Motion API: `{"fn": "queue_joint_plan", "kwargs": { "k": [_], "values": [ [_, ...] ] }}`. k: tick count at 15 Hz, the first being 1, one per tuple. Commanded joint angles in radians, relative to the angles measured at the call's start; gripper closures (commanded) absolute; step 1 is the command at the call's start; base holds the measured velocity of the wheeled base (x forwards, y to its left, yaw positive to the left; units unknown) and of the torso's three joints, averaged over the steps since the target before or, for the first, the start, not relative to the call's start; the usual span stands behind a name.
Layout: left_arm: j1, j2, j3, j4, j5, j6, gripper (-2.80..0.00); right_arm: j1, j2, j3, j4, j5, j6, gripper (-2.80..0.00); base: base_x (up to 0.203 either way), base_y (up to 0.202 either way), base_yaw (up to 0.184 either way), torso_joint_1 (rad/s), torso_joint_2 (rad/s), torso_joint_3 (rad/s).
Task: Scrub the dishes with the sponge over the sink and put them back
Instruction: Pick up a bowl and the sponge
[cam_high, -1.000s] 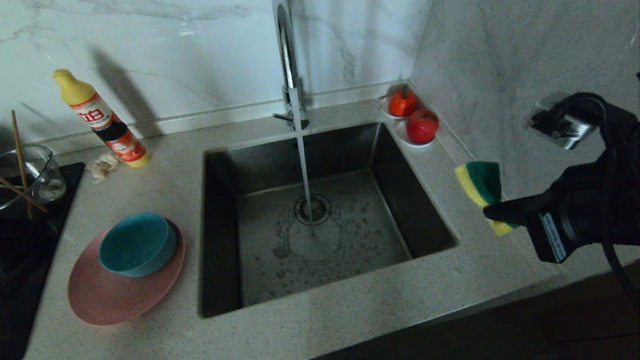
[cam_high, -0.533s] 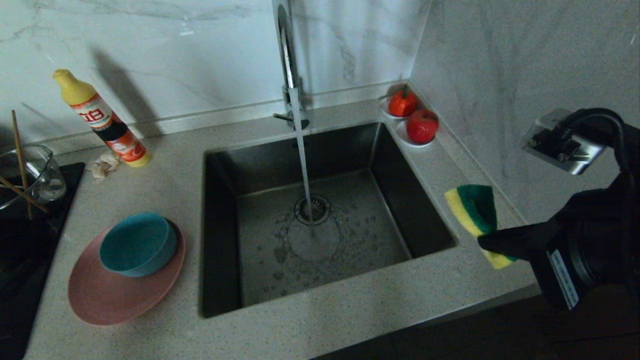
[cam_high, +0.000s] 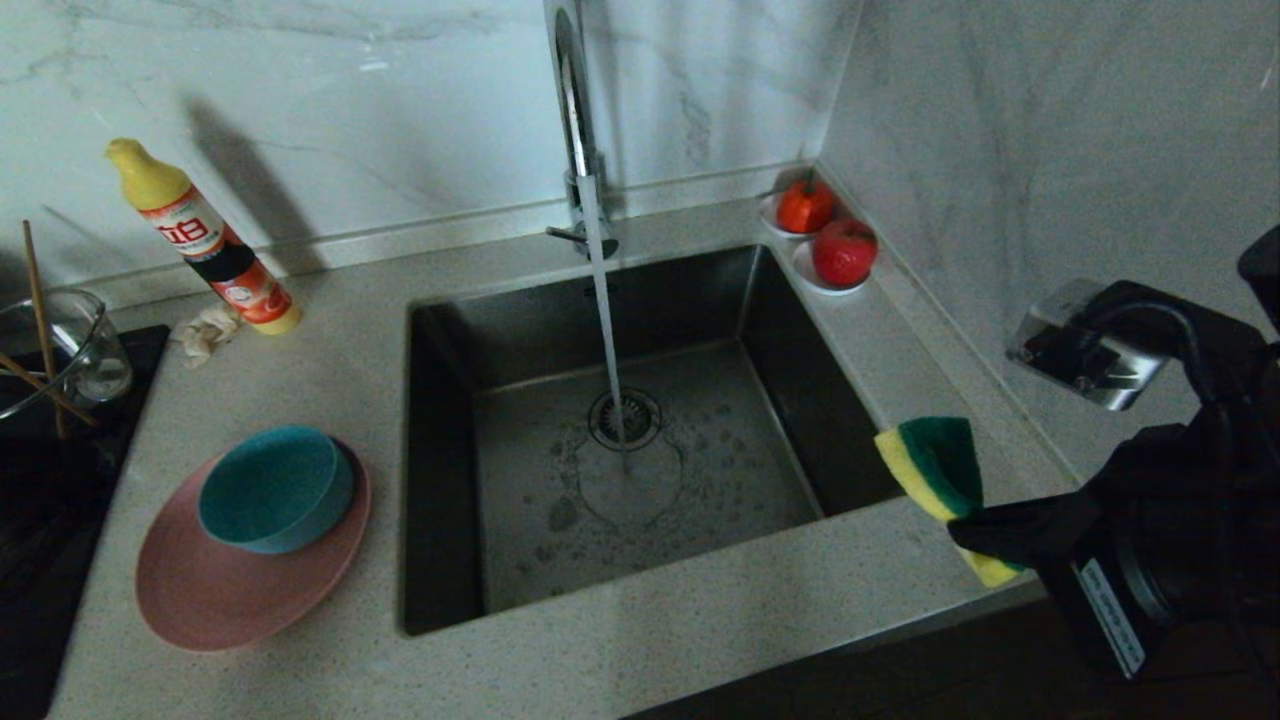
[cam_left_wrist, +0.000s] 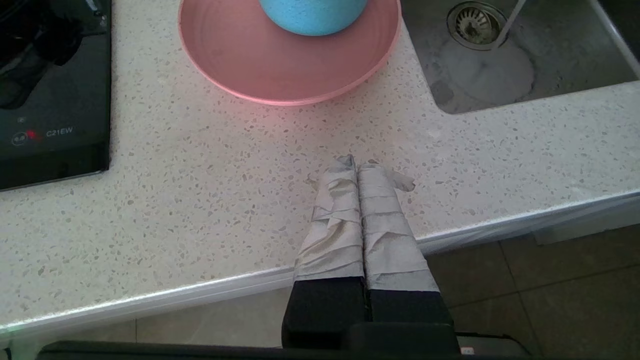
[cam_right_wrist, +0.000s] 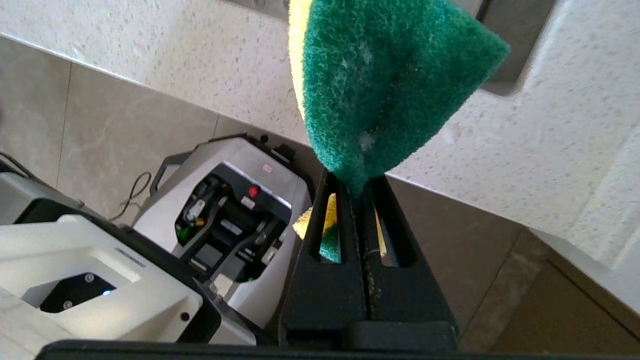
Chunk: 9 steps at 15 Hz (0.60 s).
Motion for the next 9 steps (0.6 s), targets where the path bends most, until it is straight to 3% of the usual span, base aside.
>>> {"fn": "queue_joint_plan", "kwargs": {
  "k": [1,9],
  "values": [
    [0.0,0.0,-0.001,0.001,0.0,0.0,0.0,0.002,0.022,0.005,-0.001,0.006,0.003,0.0,0.0,0.0,0.0,0.0,0.0,0.0],
    [0.002,0.0,-0.005,0.015,0.013,0.014,0.0,0.002,0.025,0.014,-0.002,0.029,0.034,0.0,0.0,0.0,0.0,0.0,0.0,0.0]
  ]
}}
